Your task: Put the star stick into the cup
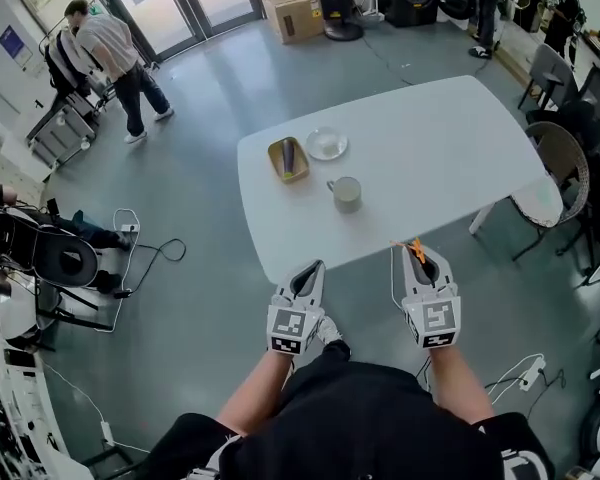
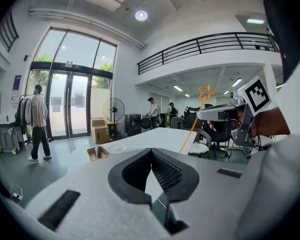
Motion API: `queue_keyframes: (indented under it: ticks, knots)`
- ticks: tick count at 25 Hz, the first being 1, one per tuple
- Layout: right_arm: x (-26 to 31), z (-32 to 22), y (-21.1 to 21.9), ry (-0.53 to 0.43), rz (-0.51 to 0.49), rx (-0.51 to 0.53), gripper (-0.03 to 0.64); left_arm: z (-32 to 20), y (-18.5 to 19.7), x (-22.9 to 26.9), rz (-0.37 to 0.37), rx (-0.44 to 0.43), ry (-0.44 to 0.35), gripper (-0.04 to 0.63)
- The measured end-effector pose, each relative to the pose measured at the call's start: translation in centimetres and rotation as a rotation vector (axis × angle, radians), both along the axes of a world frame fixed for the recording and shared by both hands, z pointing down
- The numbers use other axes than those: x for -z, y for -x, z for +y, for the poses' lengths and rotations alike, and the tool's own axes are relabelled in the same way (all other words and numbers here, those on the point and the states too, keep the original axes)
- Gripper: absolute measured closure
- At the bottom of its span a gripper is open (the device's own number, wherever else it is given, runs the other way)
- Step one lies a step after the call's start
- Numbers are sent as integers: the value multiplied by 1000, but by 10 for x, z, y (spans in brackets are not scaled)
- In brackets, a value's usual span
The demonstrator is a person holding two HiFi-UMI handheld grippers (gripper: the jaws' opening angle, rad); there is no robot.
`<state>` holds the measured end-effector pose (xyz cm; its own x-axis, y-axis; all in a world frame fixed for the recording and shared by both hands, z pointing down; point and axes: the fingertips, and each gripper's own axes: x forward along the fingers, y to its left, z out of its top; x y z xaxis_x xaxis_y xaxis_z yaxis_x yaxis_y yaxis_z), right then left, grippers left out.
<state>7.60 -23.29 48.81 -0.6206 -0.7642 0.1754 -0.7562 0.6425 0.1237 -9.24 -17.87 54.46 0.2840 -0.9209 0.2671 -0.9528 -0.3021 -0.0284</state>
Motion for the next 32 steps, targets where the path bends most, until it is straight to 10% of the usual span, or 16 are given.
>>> queue_keyframes:
  ticks: [22, 32]
  knots:
    - [-5, -116, 120, 29, -17, -4, 597, -95, 117, 18, 73, 25, -62, 586]
    - [-52, -181, 130, 222, -58, 60, 597, -129, 117, 19, 61, 103, -55, 586]
